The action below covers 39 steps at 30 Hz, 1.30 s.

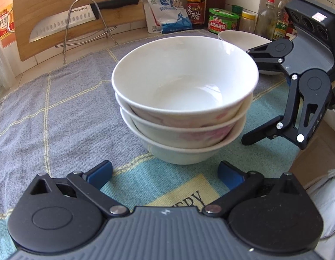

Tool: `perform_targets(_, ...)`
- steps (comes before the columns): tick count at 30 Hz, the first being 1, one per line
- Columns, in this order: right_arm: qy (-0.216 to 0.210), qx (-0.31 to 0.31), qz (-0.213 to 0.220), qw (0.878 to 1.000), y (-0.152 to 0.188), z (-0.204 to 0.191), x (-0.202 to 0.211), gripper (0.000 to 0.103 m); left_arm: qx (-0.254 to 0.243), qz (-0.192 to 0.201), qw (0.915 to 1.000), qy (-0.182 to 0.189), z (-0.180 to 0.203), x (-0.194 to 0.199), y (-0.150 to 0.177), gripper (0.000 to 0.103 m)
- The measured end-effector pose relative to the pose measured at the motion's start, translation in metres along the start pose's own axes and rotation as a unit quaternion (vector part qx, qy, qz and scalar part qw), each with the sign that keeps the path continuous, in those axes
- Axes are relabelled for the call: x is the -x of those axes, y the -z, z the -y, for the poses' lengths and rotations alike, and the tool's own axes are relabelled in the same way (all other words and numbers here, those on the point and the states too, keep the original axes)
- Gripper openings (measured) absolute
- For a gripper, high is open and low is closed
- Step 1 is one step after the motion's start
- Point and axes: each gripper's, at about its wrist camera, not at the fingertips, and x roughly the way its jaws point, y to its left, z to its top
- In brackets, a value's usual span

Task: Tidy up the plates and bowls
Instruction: 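Grip the bowl stack with the left tool while the right tool grips its opposite side, then lift the bowl stack with both tools and carry it over the plate stack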

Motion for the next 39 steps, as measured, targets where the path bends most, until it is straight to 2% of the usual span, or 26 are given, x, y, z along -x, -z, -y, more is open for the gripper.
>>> perform_targets(3,-0.007,0.011,-0.002,1.000,-0.007,-0.005,-0.001,0.103,-0.029,-0.002,0.9986,0.045,-0.008,-0.001,-0.006,0.100)
perform_targets(8,-0.026,0.054,0.013,0.998,-0.027,-0.015,0.001,0.103,-0.098,0.011,0.9885,0.115,-0.025,0.000,-0.016,0.100)
perform_targets(13,-0.039,0.071,0.004,0.997,-0.043,-0.021,-0.002,0.101,-0.153,0.016,0.9714,0.181,-0.038,-0.003,-0.021,0.096)
perform_targets(17,-0.046,0.067,-0.011,0.997,-0.050,-0.024,-0.005,0.095,-0.188,0.022,0.9580,0.216,-0.043,-0.005,-0.024,0.090)
perform_targets(25,-0.057,0.063,-0.019,0.996,-0.052,-0.026,-0.007,0.091,-0.224,0.014,0.9443,0.241,-0.050,-0.012,-0.033,0.088)
perform_targets(31,-0.066,0.069,-0.023,0.995,-0.053,-0.027,-0.006,0.087,-0.237,0.011,0.9392,0.248,-0.051,-0.013,-0.035,0.087)
perform_targets(39,-0.071,0.076,-0.029,0.994,-0.056,-0.025,-0.008,0.087,-0.246,0.006,0.9354,0.254,-0.050,-0.017,-0.039,0.087)
